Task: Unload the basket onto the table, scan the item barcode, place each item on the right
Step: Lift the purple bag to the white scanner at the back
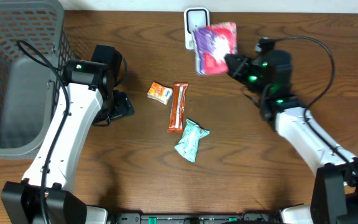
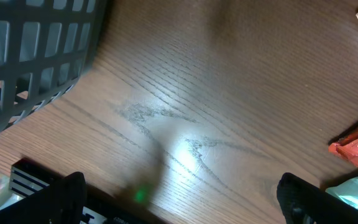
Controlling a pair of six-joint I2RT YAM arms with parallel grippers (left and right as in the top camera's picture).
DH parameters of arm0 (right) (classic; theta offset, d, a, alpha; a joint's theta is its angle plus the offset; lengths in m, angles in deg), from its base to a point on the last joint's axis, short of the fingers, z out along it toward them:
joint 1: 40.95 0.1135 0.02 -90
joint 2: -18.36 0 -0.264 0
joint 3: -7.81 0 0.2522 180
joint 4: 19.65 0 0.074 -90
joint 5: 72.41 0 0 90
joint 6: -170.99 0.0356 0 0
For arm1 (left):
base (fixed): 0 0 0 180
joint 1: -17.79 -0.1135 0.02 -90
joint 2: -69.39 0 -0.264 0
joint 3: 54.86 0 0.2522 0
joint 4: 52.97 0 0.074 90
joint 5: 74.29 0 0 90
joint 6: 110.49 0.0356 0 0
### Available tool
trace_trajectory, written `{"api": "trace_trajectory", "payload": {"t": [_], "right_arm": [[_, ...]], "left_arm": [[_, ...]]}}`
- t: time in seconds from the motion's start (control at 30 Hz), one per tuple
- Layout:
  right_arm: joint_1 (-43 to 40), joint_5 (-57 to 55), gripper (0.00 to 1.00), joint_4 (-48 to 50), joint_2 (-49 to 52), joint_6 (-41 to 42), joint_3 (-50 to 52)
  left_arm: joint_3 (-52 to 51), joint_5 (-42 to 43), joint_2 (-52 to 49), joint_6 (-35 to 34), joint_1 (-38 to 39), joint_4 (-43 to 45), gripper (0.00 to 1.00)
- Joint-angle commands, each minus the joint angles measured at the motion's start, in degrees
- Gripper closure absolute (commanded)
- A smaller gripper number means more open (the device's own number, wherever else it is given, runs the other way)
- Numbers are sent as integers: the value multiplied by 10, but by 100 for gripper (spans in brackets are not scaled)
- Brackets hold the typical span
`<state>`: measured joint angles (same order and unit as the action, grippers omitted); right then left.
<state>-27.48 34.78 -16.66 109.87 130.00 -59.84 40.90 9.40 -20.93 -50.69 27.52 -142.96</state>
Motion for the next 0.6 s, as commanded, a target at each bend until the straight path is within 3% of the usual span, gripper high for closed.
{"api": "trace_trajectory", "payload": {"t": [0.0, 0.13, 0.27, 0.43, 0.57], "right_arm": [[42, -153, 99, 33, 0, 28, -9], [63, -222, 99, 79, 21, 37, -37], [63, -230, 99, 61, 86, 36, -127], [62, -211, 99, -61, 217, 24, -311], [59, -212, 99, -137, 281, 15, -400]], "left_arm": [[-2, -1, 2, -7, -3, -2, 2], [-2, -1, 2, -7, -3, -2, 2], [-2, -1, 2, -7, -3, -2, 2], [-2, -1, 2, -7, -3, -2, 2], [-2, -1, 2, -7, -3, -2, 2]]}}
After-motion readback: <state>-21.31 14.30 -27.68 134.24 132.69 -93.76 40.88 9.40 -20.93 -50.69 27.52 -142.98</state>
